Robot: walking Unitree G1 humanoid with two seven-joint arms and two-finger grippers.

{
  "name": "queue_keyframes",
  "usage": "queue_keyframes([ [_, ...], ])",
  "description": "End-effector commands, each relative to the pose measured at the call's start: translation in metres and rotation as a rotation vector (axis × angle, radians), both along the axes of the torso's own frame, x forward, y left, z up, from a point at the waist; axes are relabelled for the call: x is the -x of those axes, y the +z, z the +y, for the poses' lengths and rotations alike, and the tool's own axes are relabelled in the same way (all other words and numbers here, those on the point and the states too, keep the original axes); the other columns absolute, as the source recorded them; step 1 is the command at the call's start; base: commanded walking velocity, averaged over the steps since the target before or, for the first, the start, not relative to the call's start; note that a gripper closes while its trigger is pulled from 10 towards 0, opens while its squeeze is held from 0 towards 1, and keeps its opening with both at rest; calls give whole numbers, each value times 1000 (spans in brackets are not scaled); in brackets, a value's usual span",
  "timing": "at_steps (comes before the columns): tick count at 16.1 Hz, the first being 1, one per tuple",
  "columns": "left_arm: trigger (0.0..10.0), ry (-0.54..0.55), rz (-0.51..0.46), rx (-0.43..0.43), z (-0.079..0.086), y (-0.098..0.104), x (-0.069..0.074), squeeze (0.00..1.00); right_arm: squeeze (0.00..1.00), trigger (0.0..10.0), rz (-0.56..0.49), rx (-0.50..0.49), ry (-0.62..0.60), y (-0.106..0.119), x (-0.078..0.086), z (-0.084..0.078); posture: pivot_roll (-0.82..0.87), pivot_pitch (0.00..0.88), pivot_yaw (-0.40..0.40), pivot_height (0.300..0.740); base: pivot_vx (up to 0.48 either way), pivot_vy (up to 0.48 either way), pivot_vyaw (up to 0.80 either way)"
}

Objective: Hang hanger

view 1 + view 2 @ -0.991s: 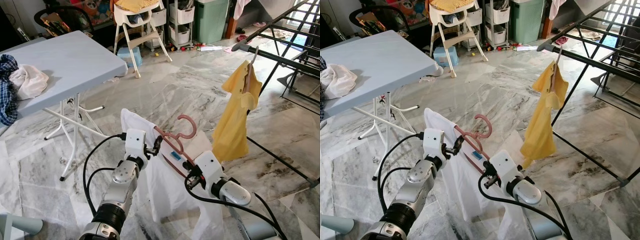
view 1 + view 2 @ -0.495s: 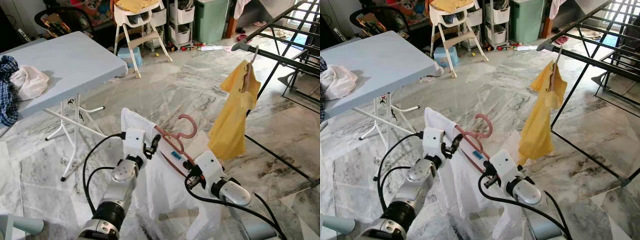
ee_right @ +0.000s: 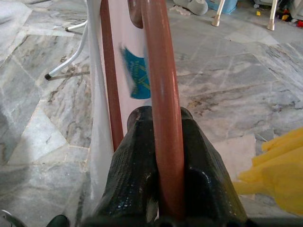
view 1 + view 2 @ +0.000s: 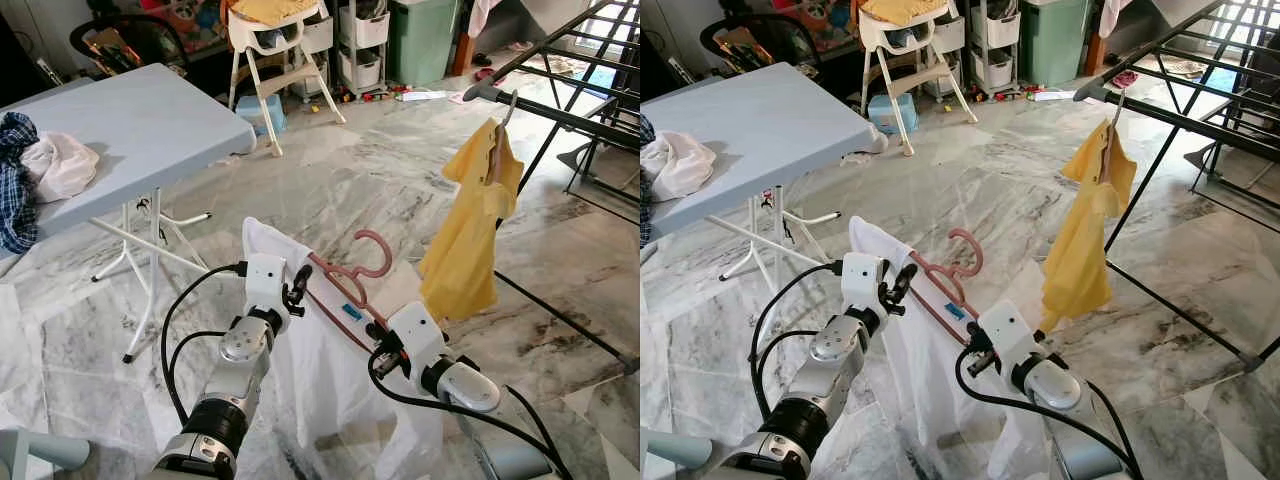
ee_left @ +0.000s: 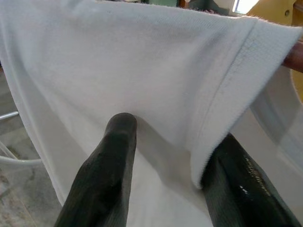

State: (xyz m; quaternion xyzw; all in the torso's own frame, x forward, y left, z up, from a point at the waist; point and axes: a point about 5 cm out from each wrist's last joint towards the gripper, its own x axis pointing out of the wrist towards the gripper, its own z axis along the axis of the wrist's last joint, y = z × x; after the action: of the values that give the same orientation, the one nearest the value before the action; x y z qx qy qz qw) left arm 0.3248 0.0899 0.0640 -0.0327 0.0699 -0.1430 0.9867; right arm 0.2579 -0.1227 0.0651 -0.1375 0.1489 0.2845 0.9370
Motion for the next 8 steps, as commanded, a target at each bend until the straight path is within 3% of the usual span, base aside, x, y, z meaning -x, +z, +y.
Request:
queue_keyframes([
  [1, 0, 17, -13, -12, 5, 3, -4, 0, 0, 10000, -44, -19, 22, 8, -2, 8, -167, 20, 143, 740, 0, 0, 0],
  [8, 0, 20, -32, 1, 5, 5, -4, 0, 0, 10000, -35, 9, 21, 3, -2, 7, -160, 22, 135, 740, 0, 0, 0],
])
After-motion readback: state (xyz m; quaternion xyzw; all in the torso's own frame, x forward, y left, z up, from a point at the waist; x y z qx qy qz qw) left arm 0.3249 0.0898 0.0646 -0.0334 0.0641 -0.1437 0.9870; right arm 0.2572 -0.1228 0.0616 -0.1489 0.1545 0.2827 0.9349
